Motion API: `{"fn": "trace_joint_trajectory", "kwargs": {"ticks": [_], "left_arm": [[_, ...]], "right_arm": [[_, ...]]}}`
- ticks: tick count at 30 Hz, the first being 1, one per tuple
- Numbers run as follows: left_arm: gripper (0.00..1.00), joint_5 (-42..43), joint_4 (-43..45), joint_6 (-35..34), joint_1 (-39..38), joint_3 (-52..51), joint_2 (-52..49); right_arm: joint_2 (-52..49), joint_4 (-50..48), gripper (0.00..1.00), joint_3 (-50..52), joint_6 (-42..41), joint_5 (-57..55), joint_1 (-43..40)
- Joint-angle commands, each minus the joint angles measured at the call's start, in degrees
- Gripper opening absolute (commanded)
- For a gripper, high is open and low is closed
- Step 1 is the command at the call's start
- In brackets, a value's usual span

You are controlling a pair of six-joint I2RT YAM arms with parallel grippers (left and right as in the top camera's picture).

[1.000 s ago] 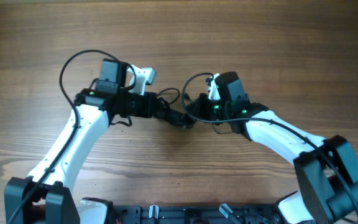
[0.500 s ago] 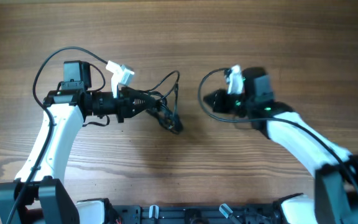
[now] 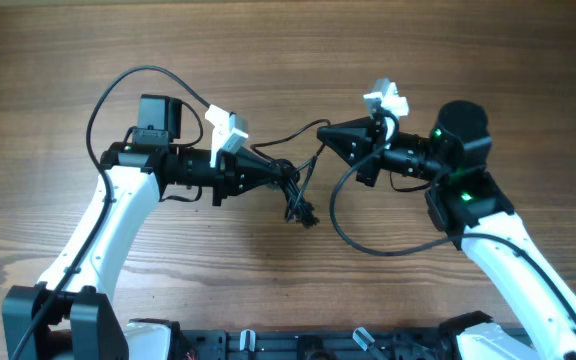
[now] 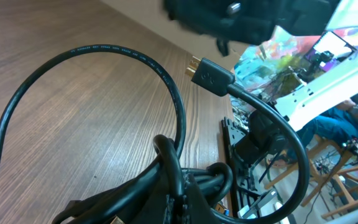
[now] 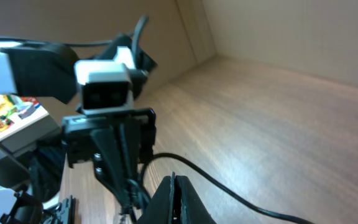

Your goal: Untangle cables

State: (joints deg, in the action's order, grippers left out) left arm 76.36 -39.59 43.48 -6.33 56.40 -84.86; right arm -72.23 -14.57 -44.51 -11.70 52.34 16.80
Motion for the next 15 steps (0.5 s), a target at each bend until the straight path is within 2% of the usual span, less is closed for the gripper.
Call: {"fn": "trace_joint_trajectory", "kwargs": {"ticks": [1, 6, 15], "left_arm": [[0.04, 0.9, 0.3, 1.3, -0.9, 0.0, 0.0], [0.04, -0.9, 0.4, 1.2, -0.9, 0.0, 0.0], [0.04, -1.0, 1.7, -0.4, -0.9, 0.0, 0.0]], "right_arm": [[-4.2, 0.7, 0.04, -0.8, -0.4, 3.2, 2.7], [-8.2, 11.5, 0.04, -0.8, 1.2, 3.5, 5.8], [-8.2, 16.7, 0.04, -0.8, 1.0, 9.3, 8.3]]}}
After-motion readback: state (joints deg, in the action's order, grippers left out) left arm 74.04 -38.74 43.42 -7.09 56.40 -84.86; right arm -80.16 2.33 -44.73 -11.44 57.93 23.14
